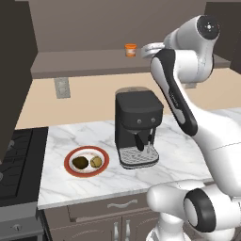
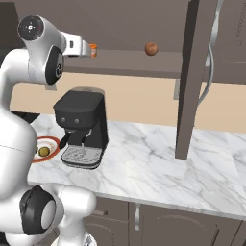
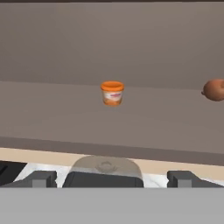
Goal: Pick the avocado and bread from the counter and place them on the plate. Then pick the jam from the cabinet and place it next to the plate. Lastly close the cabinet door.
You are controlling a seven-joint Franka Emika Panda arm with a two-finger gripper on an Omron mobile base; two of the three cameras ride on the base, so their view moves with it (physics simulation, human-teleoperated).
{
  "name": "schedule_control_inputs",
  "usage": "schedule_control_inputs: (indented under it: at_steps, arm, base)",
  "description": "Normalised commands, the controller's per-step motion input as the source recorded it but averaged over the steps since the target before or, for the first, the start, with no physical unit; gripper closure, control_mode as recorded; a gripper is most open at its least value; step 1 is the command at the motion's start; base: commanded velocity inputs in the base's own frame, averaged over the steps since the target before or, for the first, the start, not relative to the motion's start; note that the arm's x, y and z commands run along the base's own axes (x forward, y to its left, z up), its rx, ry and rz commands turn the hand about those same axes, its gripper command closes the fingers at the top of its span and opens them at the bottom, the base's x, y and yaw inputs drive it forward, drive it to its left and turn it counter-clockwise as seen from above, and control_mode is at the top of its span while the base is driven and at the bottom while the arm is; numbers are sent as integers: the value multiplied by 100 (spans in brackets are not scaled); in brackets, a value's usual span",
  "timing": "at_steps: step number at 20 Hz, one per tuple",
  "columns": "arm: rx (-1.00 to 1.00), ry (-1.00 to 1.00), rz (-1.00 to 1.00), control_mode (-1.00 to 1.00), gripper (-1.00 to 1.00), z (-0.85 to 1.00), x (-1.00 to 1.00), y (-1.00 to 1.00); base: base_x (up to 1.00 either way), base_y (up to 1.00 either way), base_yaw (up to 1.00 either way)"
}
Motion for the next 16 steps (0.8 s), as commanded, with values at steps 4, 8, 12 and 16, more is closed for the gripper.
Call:
schedule_control_inputs:
  at_steps: [4,8,12,16]
  arm:
    - [0,0,0,-100,-100,0,6,17]
    - [0,0,0,-100,-100,-2,12,9]
    - [0,0,0,-100,-100,-8,28,0]
    - [0,0,0,-100,-100,-10,31,0]
  base:
    - [0,0,0]
    - [0,0,0]
    - [0,0,0]
    - [0,0,0]
